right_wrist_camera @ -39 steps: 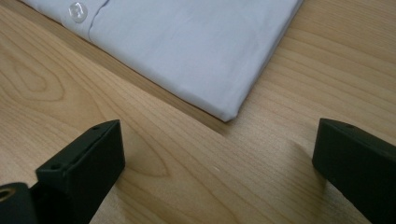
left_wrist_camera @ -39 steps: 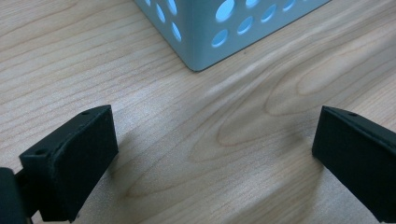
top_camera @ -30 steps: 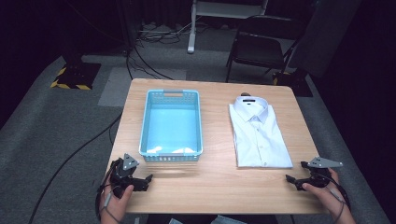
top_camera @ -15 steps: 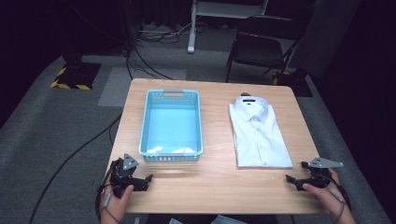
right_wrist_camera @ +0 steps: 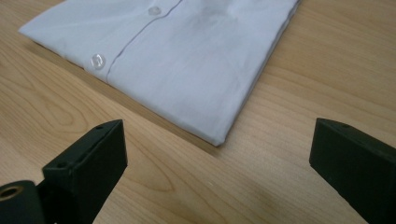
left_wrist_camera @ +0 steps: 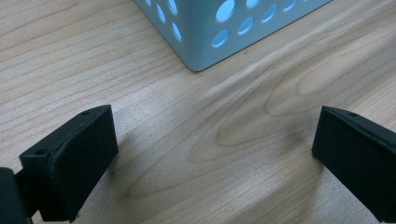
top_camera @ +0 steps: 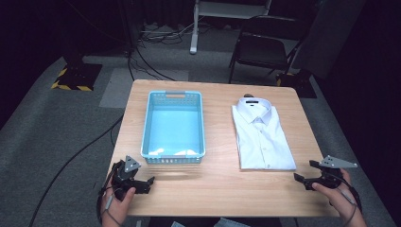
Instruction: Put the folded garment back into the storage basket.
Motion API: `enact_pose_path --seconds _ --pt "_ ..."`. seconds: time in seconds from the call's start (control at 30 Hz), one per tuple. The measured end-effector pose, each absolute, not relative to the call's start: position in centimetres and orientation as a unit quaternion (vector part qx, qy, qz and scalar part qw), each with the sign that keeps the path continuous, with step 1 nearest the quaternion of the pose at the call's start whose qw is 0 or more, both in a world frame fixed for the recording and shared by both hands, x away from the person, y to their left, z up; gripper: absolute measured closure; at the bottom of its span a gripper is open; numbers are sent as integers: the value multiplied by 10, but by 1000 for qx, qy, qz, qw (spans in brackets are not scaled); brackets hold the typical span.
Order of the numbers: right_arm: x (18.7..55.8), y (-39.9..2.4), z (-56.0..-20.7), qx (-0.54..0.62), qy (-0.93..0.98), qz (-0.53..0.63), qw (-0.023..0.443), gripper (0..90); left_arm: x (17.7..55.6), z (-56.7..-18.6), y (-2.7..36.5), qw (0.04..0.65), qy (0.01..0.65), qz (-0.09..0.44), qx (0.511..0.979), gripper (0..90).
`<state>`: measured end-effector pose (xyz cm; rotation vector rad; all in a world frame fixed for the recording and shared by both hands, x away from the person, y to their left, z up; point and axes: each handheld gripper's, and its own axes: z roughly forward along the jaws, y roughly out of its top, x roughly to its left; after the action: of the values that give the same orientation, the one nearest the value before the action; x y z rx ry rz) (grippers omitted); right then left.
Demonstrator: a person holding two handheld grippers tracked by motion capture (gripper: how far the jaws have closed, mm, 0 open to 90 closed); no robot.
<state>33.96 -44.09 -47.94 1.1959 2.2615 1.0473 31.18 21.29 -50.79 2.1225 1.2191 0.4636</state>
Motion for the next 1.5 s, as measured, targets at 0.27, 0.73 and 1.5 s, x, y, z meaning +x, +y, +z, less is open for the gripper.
enact_pose_path --seconds 0.27,0.73,1.5 --pt "344 -437 -460 417 802 380 194 42 312 -508 213 319 464 176 807 3" --pt "350 -440 -441 433 790 384 203 47 312 -508 213 320 464 176 807 3" --pt "363 -431 -415 416 788 398 218 45 312 -508 213 319 464 177 807 3"
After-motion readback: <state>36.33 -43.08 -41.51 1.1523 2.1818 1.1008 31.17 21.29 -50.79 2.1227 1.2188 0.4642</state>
